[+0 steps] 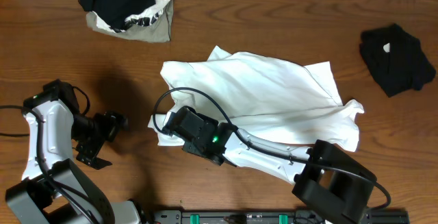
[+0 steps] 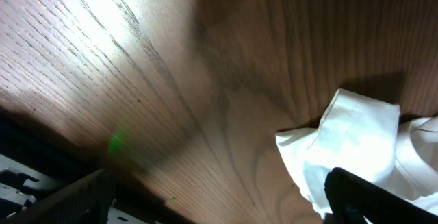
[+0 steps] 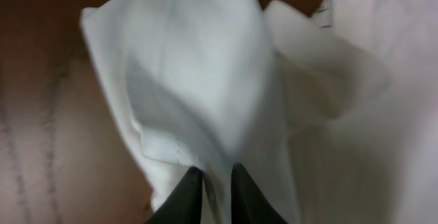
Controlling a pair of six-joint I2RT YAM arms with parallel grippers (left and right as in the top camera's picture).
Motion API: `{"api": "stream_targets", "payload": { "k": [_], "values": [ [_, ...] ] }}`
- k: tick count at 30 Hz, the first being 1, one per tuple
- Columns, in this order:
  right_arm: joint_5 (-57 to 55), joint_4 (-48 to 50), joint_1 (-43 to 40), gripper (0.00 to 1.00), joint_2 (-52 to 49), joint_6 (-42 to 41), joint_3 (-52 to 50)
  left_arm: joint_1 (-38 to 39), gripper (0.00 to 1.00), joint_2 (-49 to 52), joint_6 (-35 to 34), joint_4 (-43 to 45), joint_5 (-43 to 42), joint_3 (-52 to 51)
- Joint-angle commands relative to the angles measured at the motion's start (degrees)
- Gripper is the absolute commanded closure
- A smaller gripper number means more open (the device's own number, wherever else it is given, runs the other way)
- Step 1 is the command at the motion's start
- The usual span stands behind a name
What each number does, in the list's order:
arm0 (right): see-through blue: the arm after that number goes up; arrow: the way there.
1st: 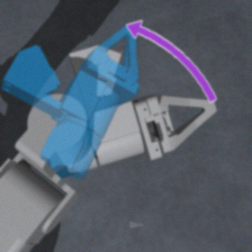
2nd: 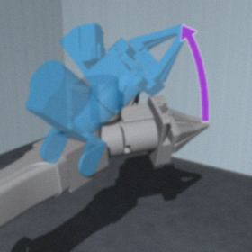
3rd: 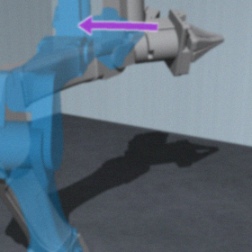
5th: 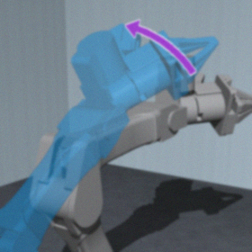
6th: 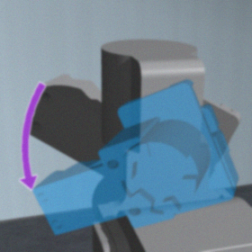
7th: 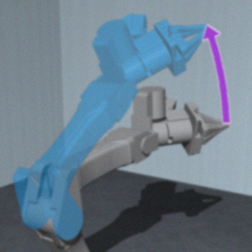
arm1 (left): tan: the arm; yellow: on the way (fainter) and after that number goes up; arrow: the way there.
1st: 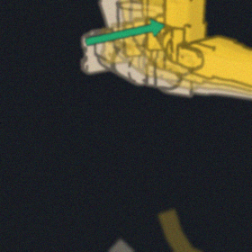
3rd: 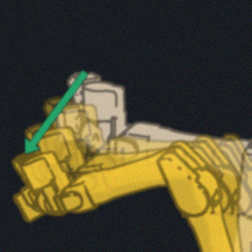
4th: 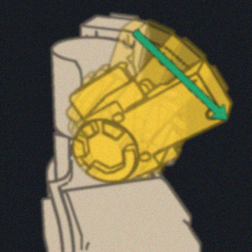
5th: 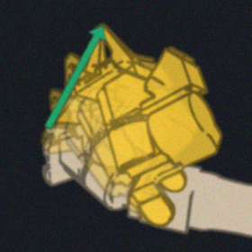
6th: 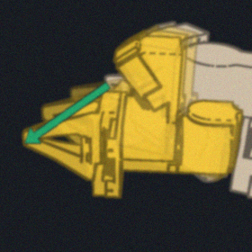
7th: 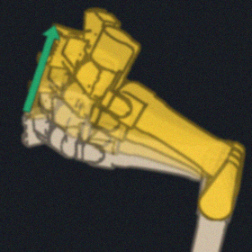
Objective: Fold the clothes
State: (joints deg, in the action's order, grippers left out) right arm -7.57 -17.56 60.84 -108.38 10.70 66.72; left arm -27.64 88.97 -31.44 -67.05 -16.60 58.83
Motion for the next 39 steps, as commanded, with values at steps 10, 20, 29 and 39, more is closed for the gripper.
{"api": "stream_targets", "payload": {
  "k": [10, 20, 29, 39],
  "values": [
    [6.5, -2.0, -0.1, 0.83, -0.5, -0.5, 1.0, -0.3, 0.00, -0.8, 0.8, -0.2, -0.3, -0.1],
    [6.1, -0.2, -0.1, 0.83, -3.8, 0.7, 1.0, -0.3, 0.01, -0.8, 0.8, -0.2, -0.3, -0.1],
    [1.6, 2.1, -0.1, 0.85, -3.8, 3.3, 1.0, -0.3, 0.00, -0.8, 0.8, -0.2, -0.3, -0.1],
    [1.6, 3.0, -0.6, 0.99, -3.8, 3.1, 1.5, -0.3, 0.01, -0.8, 0.8, -0.2, -0.3, -0.1]
  ]
}}
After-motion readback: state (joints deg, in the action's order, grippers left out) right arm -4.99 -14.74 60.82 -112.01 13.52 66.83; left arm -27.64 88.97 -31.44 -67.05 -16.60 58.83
